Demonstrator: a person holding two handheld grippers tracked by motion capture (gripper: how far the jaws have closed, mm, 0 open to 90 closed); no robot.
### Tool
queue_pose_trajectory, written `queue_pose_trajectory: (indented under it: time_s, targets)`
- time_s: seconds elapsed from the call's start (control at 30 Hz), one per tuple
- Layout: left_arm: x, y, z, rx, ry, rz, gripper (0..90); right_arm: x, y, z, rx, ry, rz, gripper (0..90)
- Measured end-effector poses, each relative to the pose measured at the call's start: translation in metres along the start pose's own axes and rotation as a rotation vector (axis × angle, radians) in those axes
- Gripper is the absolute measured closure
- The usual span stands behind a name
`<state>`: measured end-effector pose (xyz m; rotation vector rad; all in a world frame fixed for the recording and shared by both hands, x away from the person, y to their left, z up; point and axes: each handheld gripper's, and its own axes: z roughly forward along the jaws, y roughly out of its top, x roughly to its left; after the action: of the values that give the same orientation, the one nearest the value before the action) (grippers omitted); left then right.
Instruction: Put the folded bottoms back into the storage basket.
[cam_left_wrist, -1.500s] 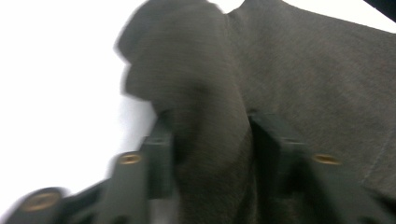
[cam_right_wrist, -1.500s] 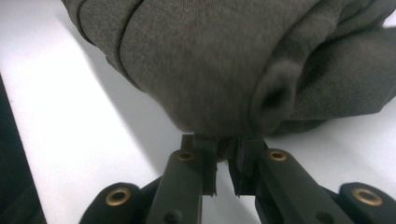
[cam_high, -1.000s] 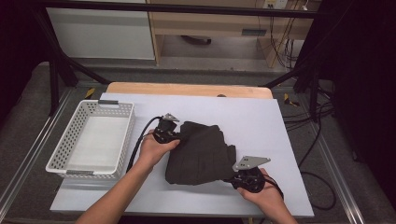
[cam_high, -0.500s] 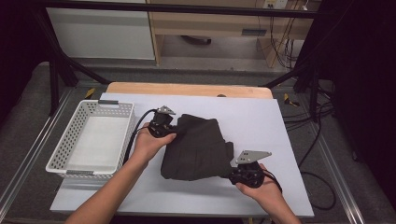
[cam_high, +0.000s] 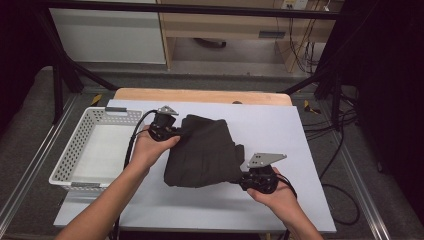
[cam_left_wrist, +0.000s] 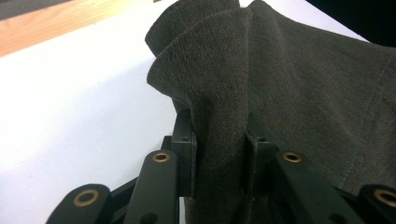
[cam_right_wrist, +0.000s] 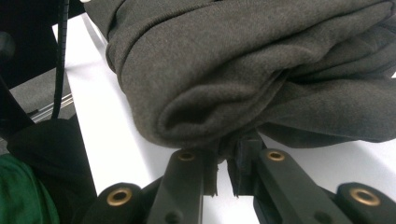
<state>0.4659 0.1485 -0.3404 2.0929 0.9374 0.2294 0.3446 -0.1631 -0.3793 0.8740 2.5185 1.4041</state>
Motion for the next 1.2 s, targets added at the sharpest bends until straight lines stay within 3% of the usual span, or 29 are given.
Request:
queue_pose_trajectory:
  time_s: [0.57,1.2]
  targets:
    - [0.016,0.01,-0.039,-0.028,0.054,0.006,70.7,0.005,0.033,0.013,-0.031,0.041,-0.026,83.9]
    - [0.038,0.008,-0.063,-0.048,0.08,-0.031,70.6,0.008,0.06,0.033,-0.04,0.077,-0.043,83.9]
